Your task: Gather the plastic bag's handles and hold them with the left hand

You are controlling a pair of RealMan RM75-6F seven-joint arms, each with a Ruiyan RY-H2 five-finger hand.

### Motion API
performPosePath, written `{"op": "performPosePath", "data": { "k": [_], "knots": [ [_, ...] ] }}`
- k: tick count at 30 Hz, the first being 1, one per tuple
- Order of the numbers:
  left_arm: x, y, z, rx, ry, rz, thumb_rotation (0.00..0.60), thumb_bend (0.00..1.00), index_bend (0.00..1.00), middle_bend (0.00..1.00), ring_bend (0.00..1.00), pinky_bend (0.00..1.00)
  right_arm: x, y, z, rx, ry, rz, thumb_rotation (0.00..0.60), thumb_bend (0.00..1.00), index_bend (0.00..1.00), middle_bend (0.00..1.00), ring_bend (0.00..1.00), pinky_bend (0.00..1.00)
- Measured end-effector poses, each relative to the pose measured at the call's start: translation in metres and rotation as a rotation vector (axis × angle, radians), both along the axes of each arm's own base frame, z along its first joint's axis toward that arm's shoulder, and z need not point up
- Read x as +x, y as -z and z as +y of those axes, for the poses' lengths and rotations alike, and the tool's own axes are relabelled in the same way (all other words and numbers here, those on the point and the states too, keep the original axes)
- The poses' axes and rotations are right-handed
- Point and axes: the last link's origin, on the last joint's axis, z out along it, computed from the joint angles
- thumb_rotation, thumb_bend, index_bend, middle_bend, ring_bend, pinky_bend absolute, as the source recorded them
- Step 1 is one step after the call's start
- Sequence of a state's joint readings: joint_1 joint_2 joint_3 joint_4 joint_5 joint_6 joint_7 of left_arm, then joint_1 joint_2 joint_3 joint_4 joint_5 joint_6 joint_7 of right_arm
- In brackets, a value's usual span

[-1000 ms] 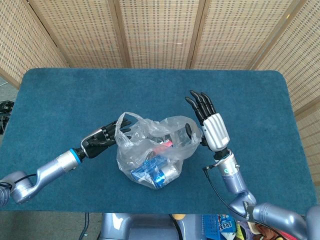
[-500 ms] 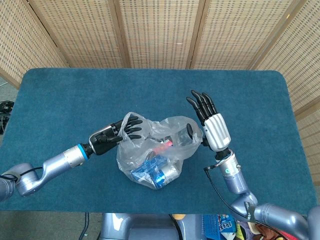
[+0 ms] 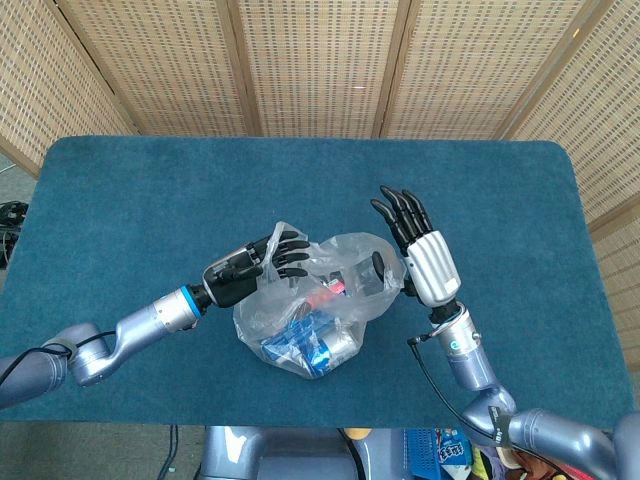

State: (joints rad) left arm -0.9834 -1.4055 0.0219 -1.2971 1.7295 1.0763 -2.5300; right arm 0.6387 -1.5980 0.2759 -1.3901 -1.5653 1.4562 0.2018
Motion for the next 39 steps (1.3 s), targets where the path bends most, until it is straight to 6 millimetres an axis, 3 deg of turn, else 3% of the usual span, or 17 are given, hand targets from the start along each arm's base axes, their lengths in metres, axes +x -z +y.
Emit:
{"op": "performPosePath", "data": {
  "k": [7,16,19,22,26,36,39],
  "knots": [
    [0.007,0.005,0.004,-0.042,0.08,-0.046,0.6,0.03,0.48,0.45,0.37,0.39,-0.003,0.0,0.001,0.002,0.002,0.002,0.6,0.6,0.0,0.0,0.0,0.0],
    [0.004,-0.003,-0.004,-0.104,0.355,-0.054,0.589,0.04,0.51,0.48,0.4,0.41,-0.002,-0.006,0.0,-0.006,-0.001,0.0,0.6,0.6,0.0,0.0,0.0,0.0],
    [-0.002,-0.007,-0.007,-0.134,0.456,-0.042,0.556,0.04,0.42,0.44,0.37,0.36,-0.003,-0.007,-0.001,-0.005,0.006,0.0,0.6,0.6,0.0,0.0,0.0,0.0],
    [-0.007,-0.01,-0.007,-0.161,0.53,-0.03,0.526,0.04,0.35,0.31,0.27,0.25,-0.004,-0.007,-0.002,-0.007,0.013,0.001,0.6,0.6,0.0,0.0,0.0,0.0],
    [-0.009,-0.005,-0.002,-0.162,0.517,-0.021,0.519,0.04,0.35,0.27,0.24,0.18,-0.005,-0.008,-0.003,-0.008,0.02,0.0,0.6,0.6,0.0,0.0,0.0,0.0],
    [-0.005,0.006,-0.004,-0.02,0.44,0.016,0.526,0.05,0.35,0.27,0.24,0.17,0.0,-0.015,-0.005,-0.021,0.007,-0.012,0.6,0.6,0.0,0.01,0.0,0.0],
    [-0.004,0.007,-0.008,0.059,0.416,0.031,0.559,0.05,0.35,0.27,0.24,0.16,0.003,-0.019,-0.004,-0.024,-0.003,-0.02,0.6,0.6,0.0,0.01,0.0,0.0]
  ]
}}
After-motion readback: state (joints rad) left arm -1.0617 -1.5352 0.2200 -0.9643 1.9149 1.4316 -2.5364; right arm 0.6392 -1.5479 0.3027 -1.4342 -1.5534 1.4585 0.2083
